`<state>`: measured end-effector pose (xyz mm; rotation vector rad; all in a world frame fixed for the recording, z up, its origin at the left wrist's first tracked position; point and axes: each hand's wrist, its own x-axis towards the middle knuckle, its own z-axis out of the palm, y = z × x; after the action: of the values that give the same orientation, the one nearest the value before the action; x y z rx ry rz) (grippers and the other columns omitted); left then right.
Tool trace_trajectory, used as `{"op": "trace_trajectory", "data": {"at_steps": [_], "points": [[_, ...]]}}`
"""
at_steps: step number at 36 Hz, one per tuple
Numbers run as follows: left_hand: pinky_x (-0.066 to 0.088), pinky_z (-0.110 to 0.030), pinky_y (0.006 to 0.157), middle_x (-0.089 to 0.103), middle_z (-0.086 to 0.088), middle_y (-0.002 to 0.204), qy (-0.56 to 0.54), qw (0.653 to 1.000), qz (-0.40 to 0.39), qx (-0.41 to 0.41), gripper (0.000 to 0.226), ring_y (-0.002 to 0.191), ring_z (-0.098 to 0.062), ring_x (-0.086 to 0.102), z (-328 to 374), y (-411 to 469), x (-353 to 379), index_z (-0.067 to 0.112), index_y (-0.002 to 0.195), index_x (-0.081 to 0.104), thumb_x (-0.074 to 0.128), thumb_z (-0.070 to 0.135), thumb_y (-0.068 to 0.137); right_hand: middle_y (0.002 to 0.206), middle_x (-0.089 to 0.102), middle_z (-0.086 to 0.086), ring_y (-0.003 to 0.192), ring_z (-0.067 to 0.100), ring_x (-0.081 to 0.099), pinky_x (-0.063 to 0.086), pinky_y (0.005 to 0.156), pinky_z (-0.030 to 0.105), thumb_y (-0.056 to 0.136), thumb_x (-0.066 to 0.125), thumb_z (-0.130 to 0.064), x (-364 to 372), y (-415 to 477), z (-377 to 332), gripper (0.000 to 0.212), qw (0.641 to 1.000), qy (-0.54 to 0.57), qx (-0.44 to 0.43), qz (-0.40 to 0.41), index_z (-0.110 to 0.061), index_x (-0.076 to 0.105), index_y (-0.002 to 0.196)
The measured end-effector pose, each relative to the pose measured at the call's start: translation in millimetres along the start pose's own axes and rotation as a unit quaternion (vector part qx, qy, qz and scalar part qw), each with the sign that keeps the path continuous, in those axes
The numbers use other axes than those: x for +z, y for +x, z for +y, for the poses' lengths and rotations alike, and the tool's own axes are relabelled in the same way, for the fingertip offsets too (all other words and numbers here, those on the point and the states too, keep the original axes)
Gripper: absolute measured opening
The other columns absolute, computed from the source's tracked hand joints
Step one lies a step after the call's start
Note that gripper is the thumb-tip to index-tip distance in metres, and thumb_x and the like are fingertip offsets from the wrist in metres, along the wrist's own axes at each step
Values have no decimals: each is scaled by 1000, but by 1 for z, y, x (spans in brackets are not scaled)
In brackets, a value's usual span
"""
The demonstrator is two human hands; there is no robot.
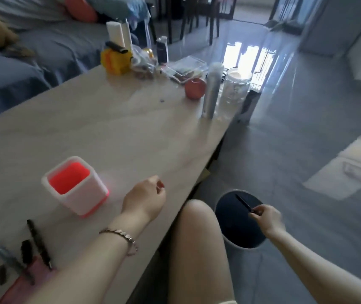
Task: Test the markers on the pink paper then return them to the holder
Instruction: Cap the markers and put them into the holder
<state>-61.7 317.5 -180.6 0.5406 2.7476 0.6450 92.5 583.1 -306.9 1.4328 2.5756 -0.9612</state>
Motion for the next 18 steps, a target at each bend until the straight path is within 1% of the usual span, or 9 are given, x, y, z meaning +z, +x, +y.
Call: {"op": "trace_trajectory", "data": {"at_steps": [2, 5, 10, 13, 16, 18], "points": [[46, -31, 77, 68, -8, 98, 0, 1000, 2, -9, 15, 95, -28, 61, -6, -2, 2, 17, 93, 62, 49, 22, 87, 100, 69, 15, 94, 31, 61, 45, 78, 34, 78, 70, -19, 12, 1, 12, 17, 999, -11, 30, -7, -9, 70, 91], [45, -29, 76, 68, -6, 98, -3, 1000, 11, -24, 15, 94, -26, 61, -15, -5, 3, 17, 94, 63, 50, 22, 87, 104, 68, 15, 98, 32, 60, 44, 80, 33, 79, 69, -20, 17, 4, 17, 21, 998, -6, 58, 8, -8, 69, 96], [39, -24, 69, 68, -2, 100, 1, 999, 14, -38, 16, 94, -24, 60, -26, -12, 0, 19, 98, 62, 50, 23, 89, 109, 65, 15, 101, 32, 59, 44, 83, 35, 78, 70, -26, 12, 6, 12, 31, 998, 11, 49, 39, -8, 65, 103], [41, -25, 70, 68, -3, 98, -8, 999, 12, -38, 14, 92, -24, 61, -32, -17, -1, 19, 96, 62, 50, 22, 88, 103, 67, 11, 95, 28, 60, 45, 80, 34, 79, 68, -29, 5, 1, -4, 28, 999, 32, 1, 43, -11, 66, 99], [43, -26, 72, 68, -3, 97, -11, 999, 13, -33, 14, 91, -23, 61, -38, -27, -5, 19, 96, 62, 50, 21, 89, 96, 68, 7, 86, 22, 59, 42, 74, 29, 82, 64, -32, -4, -9, -35, 24, 994, 57, -81, 38, -13, 67, 95], [45, -27, 75, 68, -3, 98, -17, 999, 16, -34, 14, 92, -23, 61, -44, -36, -10, 18, 96, 62, 50, 21, 89, 89, 66, 4, 81, 17, 57, 39, 72, 25, 85, 60, -31, -12, -20, -65, 22, 988, 77, -136, 19, -13, 67, 94]]}}
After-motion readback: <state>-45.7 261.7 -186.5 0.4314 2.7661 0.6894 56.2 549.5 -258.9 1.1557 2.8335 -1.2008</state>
